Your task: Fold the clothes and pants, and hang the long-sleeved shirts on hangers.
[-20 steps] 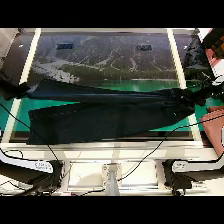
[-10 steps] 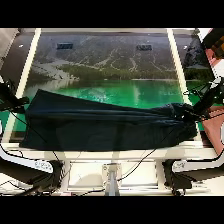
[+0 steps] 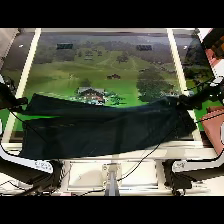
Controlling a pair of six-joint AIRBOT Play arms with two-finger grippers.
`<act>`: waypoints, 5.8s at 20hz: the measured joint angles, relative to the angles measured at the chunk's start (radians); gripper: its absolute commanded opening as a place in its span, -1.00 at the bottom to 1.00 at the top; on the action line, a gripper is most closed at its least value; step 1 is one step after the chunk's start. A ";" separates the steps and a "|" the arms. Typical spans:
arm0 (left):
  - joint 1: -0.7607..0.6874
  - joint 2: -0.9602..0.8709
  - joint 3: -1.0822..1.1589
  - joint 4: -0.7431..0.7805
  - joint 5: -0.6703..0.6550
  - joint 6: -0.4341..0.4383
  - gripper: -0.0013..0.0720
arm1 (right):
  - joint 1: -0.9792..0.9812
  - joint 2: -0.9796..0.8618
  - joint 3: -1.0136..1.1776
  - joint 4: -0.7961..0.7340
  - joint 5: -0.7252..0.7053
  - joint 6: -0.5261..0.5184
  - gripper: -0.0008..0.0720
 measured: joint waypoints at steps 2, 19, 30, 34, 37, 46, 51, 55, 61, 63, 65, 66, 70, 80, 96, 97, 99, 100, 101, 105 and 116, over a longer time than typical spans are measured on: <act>-0.021 0.000 0.006 -0.008 0.131 -0.061 -0.90 | 0.002 0.000 0.000 0.136 -0.190 -0.002 -0.79; -0.195 -0.121 0.225 0.032 0.240 -0.139 -0.90 | 0.060 -0.049 0.135 0.159 -0.482 0.056 -0.79; -0.206 -0.258 0.225 0.000 -0.085 0.018 -0.90 | 0.047 -0.082 0.141 0.085 -0.366 0.155 -0.79; -0.209 -0.263 0.232 0.014 -0.068 0.012 -0.89 | 0.083 -0.081 0.146 0.139 -0.530 0.158 -0.79; -0.216 -0.260 0.257 0.022 0.004 -0.002 -0.89 | 0.124 -0.081 0.148 0.162 -0.676 0.157 -0.15; -0.227 -0.170 0.296 0.029 0.147 -0.009 0.65 | 0.159 -0.080 0.150 0.128 -0.784 0.143 0.37; -0.228 -0.141 0.298 0.027 0.179 -0.009 0.67 | 0.060 -0.082 0.150 0.089 -0.624 0.172 0.47; -0.229 -0.097 0.299 0.027 0.223 -0.010 0.67 | -0.048 -0.106 0.150 0.115 -0.488 0.188 0.53; -0.229 0.013 0.299 0.024 0.261 -0.093 0.67 | -0.105 -0.219 0.150 0.256 -0.438 0.141 0.52; -0.229 0.053 0.296 0.021 0.265 -0.106 0.67 | -0.109 -0.251 0.150 0.318 -0.447 0.103 0.52; -0.229 0.105 0.277 0.019 0.270 -0.106 0.67 | -0.111 -0.276 0.150 0.390 -0.463 0.061 0.51; -0.229 0.134 0.256 0.018 0.270 -0.103 0.67 | -0.111 -0.287 0.151 0.414 -0.468 0.040 0.51; -0.228 0.311 0.069 0.012 0.292 -0.084 0.67 | -0.112 -0.314 0.150 0.467 -0.494 -0.005 0.34; -0.212 0.810 -0.705 -0.008 0.359 -0.291 0.67 | -0.037 -0.327 0.148 0.485 -0.605 -0.106 -0.79; -0.124 0.749 -0.911 -0.136 0.312 -0.288 0.44 | -0.028 -0.327 0.148 0.476 -0.611 -0.118 -0.79; -0.123 0.726 -0.911 -0.149 0.329 -0.282 0.32 | -0.028 -0.327 0.148 0.476 -0.611 -0.118 -0.79; -0.121 0.694 -0.911 -0.190 0.375 -0.274 -0.33 | -0.028 -0.327 0.148 0.475 -0.610 -0.118 -0.79; -0.120 0.684 -0.910 -0.208 0.401 -0.270 -0.72 | -0.028 -0.325 0.148 0.474 -0.608 -0.118 -0.79; -0.120 0.677 -0.909 -0.219 0.421 -0.270 -0.82 | -0.028 -0.322 0.148 0.470 -0.602 -0.118 -0.79; -0.120 0.663 -0.905 -0.245 0.497 -0.263 -0.89 | -0.027 -0.285 0.148 0.444 -0.585 -0.121 -0.79; -0.051 0.768 -0.603 -0.148 0.548 -0.180 -0.90 | -0.027 -0.055 0.148 0.158 -0.263 -0.121 -0.79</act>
